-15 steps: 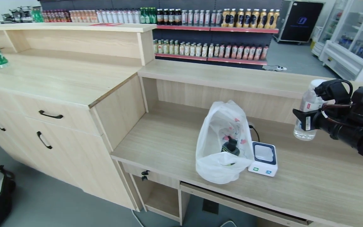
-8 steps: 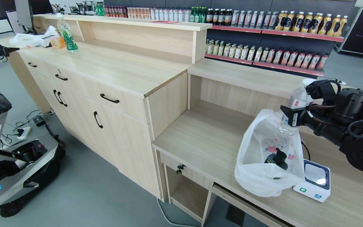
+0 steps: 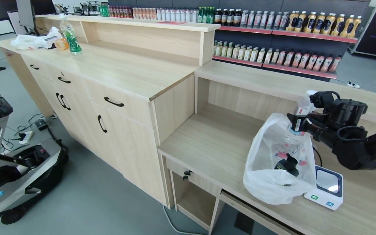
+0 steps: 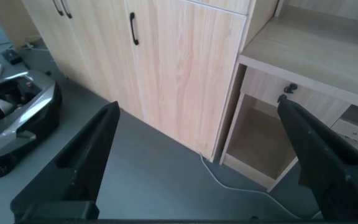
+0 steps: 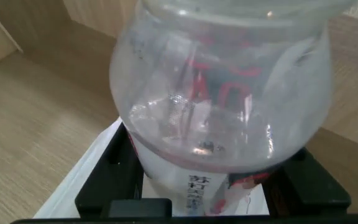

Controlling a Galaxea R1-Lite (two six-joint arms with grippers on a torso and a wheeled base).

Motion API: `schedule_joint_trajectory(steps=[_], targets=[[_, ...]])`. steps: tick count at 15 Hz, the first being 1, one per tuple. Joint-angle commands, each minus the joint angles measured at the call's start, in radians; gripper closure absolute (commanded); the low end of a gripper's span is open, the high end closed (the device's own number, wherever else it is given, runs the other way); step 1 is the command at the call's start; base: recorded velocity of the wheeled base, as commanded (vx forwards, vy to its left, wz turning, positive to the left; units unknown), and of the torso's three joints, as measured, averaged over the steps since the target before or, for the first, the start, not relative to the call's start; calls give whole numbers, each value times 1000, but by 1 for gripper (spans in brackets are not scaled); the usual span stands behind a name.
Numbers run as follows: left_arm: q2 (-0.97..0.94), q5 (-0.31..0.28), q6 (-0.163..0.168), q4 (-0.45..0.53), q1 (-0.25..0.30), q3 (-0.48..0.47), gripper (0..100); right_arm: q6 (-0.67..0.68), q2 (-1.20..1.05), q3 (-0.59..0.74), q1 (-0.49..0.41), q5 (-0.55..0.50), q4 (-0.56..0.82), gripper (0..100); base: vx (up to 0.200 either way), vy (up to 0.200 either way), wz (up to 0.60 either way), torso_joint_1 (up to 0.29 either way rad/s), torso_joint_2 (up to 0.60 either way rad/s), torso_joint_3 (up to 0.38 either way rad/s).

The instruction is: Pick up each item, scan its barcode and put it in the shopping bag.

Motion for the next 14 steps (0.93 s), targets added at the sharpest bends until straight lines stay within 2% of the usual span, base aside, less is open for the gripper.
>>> schedule_joint_trajectory(steps=[1, 6, 7, 8, 10, 14], targets=[[0, 1, 0, 0, 1, 1, 0, 6, 83, -28, -5, 1, -1, 100, 0, 0, 0, 0, 0, 0], [0, 1, 0, 0, 1, -1, 0, 6, 173, -60, 3, 18, -15, 100, 0, 0, 0, 0, 0, 0], [0, 1, 0, 0, 1, 1, 0, -17, 251, -46, -4, 56, -159, 100, 0, 0, 0, 0, 0, 0], [0, 1, 0, 0, 1, -1, 0, -19, 254, -8, -4, 131, -199, 100, 0, 0, 0, 0, 0, 0], [0, 1, 0, 0, 1, -1, 0, -36, 261, 10, -2, 190, -217, 100, 0, 0, 0, 0, 0, 0], [0, 1, 0, 0, 1, -1, 0, -63, 320, -23, 1, 193, -250, 100, 0, 0, 0, 0, 0, 0]])
